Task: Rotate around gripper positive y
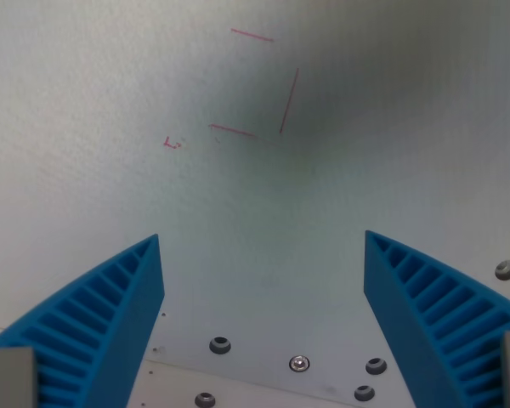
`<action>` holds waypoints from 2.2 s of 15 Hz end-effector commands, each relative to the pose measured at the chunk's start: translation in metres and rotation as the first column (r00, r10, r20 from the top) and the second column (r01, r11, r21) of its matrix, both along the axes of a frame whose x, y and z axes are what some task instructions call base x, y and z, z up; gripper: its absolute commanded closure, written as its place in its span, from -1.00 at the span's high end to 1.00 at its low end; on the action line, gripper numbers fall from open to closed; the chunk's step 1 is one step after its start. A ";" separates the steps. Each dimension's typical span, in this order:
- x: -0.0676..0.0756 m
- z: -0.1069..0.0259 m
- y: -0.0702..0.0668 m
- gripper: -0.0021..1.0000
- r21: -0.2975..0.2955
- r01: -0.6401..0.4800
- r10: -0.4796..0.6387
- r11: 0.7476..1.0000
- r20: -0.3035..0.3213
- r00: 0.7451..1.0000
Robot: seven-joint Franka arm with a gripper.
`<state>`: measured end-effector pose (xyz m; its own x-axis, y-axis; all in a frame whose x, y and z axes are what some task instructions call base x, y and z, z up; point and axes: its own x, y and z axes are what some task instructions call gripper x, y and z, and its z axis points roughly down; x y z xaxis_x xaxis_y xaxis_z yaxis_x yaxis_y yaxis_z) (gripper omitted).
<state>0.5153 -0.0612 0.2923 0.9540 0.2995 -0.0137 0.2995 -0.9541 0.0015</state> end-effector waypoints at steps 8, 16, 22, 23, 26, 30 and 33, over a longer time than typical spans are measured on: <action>0.000 0.002 0.000 1.00 0.028 -0.002 -0.001 1.000 0.094 0.996; 0.000 0.002 0.000 1.00 0.055 -0.006 -0.004 0.998 0.182 0.983; 0.000 0.002 0.000 1.00 0.076 -0.010 -0.009 0.997 0.247 0.969; 0.000 0.002 0.000 1.00 0.079 -0.011 -0.010 0.997 0.258 0.966; 0.000 0.002 0.000 1.00 0.089 -0.014 -0.012 0.996 0.290 0.957; 0.000 0.002 0.000 1.00 0.102 -0.019 -0.017 0.995 0.332 0.943; 0.000 0.002 0.000 1.00 0.112 -0.022 -0.020 0.993 0.363 0.932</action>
